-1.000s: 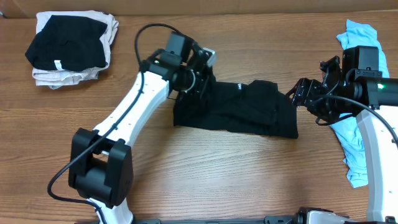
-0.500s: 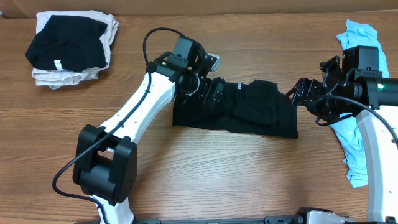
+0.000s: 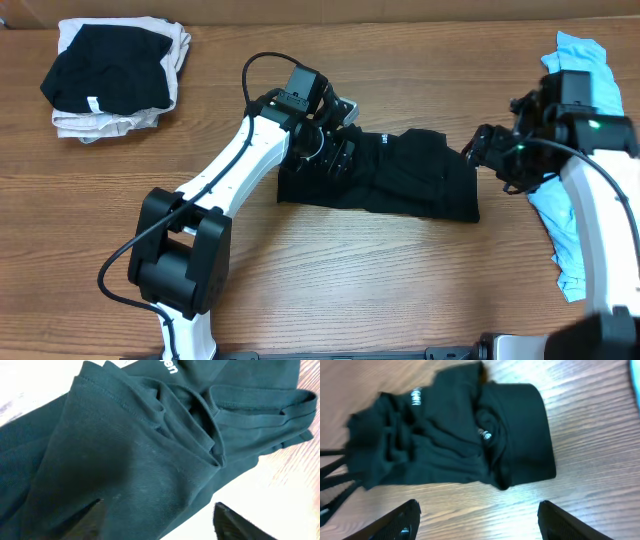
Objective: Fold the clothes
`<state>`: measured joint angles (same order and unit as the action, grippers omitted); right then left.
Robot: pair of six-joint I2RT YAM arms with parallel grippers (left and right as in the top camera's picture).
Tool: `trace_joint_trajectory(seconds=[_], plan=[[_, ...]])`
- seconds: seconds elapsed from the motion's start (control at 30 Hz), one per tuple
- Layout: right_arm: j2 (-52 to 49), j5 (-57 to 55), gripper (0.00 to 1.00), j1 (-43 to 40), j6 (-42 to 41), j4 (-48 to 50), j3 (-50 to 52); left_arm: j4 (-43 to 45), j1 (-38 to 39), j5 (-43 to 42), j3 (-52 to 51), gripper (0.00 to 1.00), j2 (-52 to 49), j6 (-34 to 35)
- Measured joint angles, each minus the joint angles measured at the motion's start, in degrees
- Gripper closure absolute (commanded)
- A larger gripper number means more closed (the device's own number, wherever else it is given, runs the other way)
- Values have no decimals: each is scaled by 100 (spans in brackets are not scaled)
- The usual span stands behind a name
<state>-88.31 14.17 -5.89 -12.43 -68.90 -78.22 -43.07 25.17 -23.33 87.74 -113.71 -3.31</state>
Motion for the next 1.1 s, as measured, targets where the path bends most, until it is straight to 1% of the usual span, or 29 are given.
trace_joint_trajectory(seconds=[0.03,0.07,0.17,0.37,0.43,0.47,0.5,0.8,0.93,1.1], plan=[[-74,-7,21,0,-4,55,46,-20,-2,0,0,55,0,-2],[-293,-20,18,-2,-44,197,155,-50,0,-2,0,61,0,-13],[-737,-44,17,-2,-111,457,310,-199,28,2,0,96,0,-44],[-1399,-68,16,0,-140,1001,496,-321,190,2,0,96,0,-140],[-1582,-74,8,0,-138,1174,542,-352,245,2,0,95,0,-155],[-1637,-85,2,0,-120,1239,553,-354,262,13,0,96,0,-157],[-1694,-94,0,0,-101,1335,560,-363,284,28,0,96,0,-157],[-1971,-450,0,-13,138,1867,560,-367,326,302,0,96,0,-157],[-2188,-424,0,-57,184,1987,560,-505,326,863,0,96,0,-157],[-2367,-179,1,-90,254,2074,520,-1108,260,1587,188,96,0,-157]])
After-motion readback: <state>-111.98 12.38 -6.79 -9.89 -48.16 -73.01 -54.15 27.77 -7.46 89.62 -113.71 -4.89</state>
